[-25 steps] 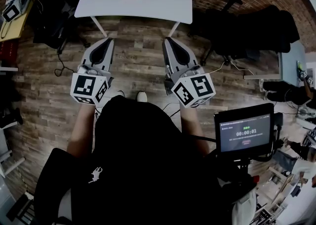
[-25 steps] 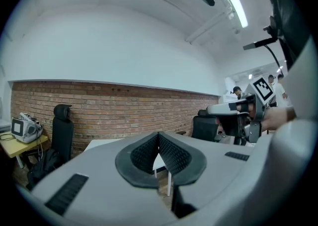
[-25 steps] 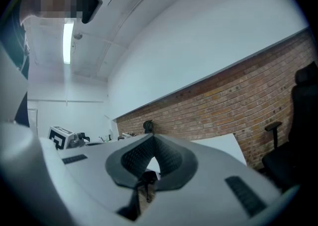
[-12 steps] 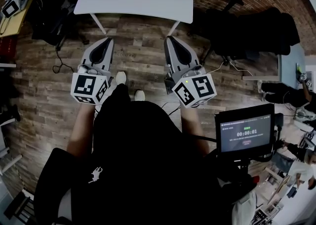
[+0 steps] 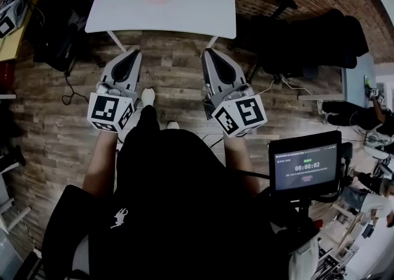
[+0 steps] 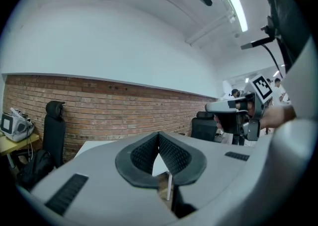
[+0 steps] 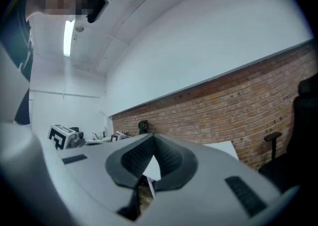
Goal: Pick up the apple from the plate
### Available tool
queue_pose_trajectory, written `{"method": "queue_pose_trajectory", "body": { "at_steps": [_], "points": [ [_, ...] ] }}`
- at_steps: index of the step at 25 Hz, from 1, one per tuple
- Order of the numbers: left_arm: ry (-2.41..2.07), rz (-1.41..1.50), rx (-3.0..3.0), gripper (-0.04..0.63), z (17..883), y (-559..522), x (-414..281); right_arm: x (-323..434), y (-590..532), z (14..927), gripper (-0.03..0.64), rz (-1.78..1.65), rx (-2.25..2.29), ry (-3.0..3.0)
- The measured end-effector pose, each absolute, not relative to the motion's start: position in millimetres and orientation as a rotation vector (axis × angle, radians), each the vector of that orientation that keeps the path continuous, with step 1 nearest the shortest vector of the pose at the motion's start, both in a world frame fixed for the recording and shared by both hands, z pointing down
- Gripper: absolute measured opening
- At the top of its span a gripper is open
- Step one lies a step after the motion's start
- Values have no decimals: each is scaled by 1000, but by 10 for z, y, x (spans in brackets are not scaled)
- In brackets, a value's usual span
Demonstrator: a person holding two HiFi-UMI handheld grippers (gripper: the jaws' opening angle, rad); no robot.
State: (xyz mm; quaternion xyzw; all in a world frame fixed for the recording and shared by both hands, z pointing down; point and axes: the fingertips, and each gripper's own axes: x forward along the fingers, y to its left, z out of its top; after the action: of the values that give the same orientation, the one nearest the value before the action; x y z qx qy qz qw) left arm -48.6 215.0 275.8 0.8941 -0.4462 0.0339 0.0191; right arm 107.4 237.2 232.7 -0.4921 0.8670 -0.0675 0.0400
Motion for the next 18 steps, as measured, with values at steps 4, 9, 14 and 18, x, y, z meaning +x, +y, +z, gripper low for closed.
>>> {"method": "queue_pose_trajectory", "body": {
  "at_steps": [4,9,14,18],
  "points": [
    [-1331,90,2759,6,2798,1772,-544,943,2024,2352,5,-176,-1525,2692],
    [-1271,88,2767,6,2809,1351,-557,870,1615,2387,5,-202,-1546,2685],
    [-1252,91,2787,6,2765,922,-653,739,1231,2276,5,-176,-1563,2679],
    [-1214,94,2802,6,2768,632,-709,683,990,2257,5,-179,-1609,2658]
  ]
}}
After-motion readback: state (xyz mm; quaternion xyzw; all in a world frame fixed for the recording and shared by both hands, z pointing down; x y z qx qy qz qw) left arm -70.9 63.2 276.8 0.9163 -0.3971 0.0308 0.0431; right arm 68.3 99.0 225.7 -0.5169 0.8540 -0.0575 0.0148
